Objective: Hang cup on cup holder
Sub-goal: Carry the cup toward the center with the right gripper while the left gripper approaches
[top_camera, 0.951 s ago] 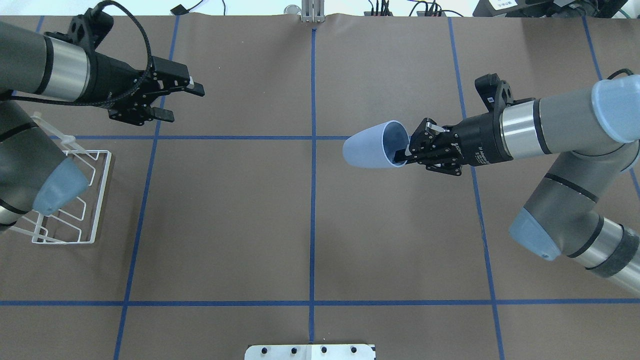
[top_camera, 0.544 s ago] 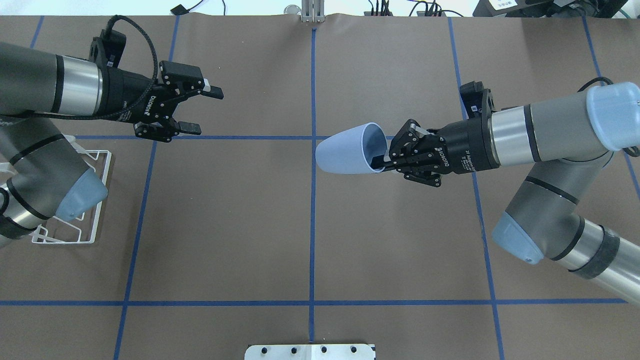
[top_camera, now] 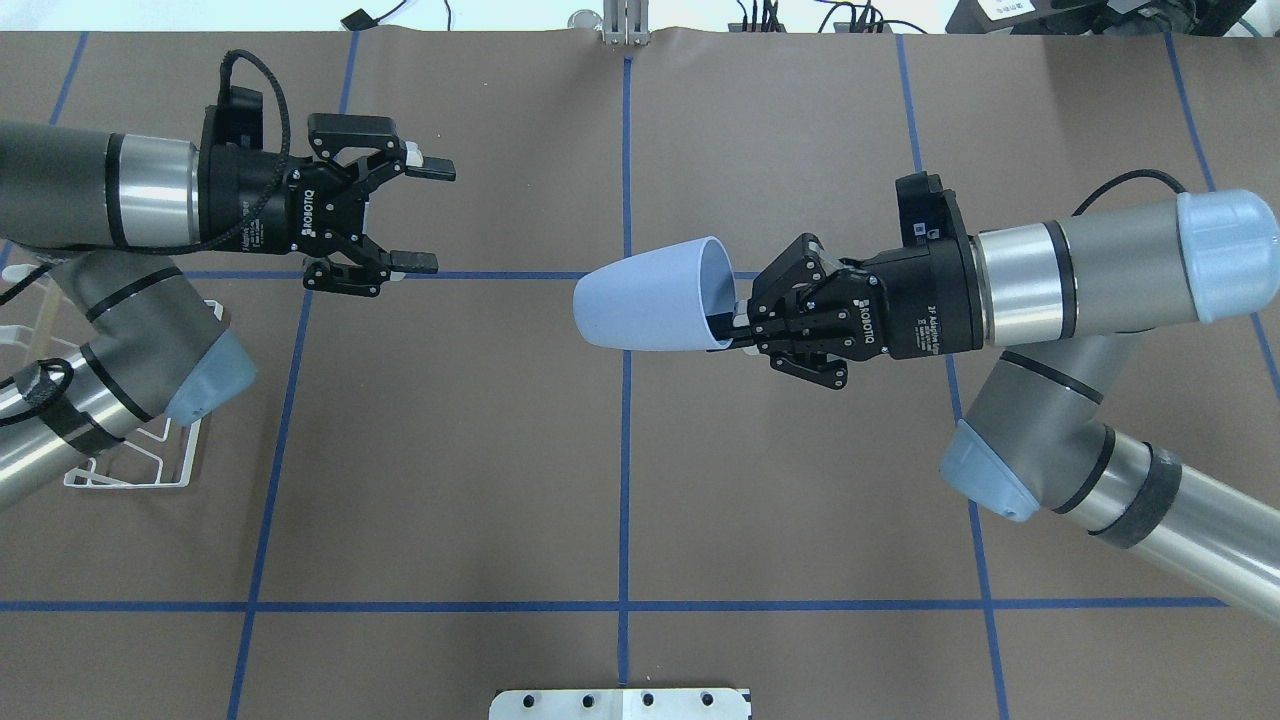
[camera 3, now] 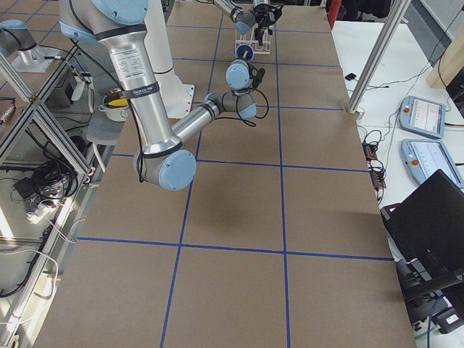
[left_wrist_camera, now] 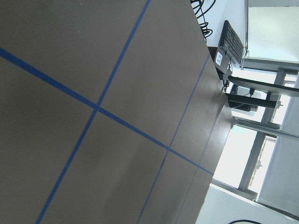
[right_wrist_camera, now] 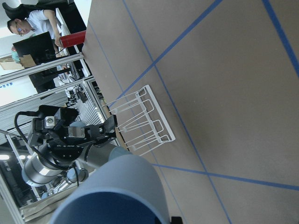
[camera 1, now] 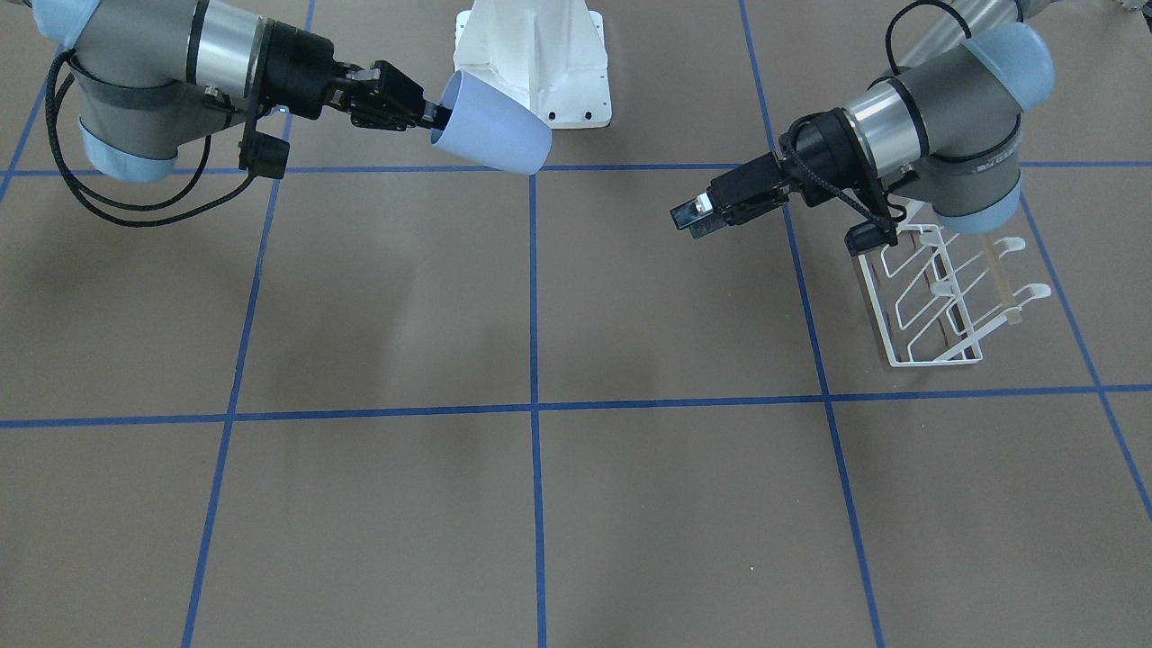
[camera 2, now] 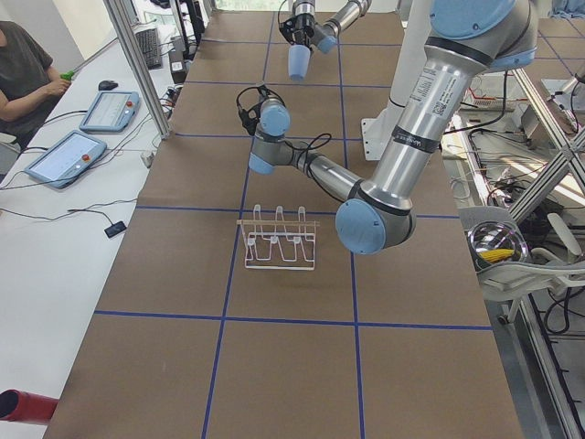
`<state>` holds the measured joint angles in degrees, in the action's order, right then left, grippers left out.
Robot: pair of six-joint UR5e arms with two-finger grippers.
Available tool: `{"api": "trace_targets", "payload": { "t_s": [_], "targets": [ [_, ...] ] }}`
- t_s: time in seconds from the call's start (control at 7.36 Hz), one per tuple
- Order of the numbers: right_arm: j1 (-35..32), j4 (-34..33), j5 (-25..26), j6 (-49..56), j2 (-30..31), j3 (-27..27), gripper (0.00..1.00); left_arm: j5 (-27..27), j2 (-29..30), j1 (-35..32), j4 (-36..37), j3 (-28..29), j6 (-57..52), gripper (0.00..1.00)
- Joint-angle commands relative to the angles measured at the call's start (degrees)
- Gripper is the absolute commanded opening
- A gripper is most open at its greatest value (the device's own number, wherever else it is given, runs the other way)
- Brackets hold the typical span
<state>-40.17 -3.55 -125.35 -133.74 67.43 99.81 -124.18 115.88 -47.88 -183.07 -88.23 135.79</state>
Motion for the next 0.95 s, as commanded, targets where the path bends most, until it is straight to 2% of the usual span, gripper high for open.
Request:
{"api": "trace_targets", "payload": {
  "t_s": [0.0,0.27,0.54,0.82],
  "targets": [
    [0.35,2.84,1.42,-3.19,-2.38,-0.67,0.0,5.23,0.67,4.69,-11.97,1.13,5.17,0.98],
    [0.44,2.93,1.69,-3.81,-2.83,-0.67,0.0,13.31,0.58,8.84,-19.22,0.17,6.41,0.98],
    [0.88,3.11,1.69,-4.15,-3.26,-0.49,0.0,13.7,-0.03,9.2,-22.22,-0.53,12.96,0.98],
    [1.14,4.77,1.78,-5.55,-3.44,-0.49,0.0,13.7,0.32,9.38,-23.29,-0.18,13.09,0.98]
  ]
}}
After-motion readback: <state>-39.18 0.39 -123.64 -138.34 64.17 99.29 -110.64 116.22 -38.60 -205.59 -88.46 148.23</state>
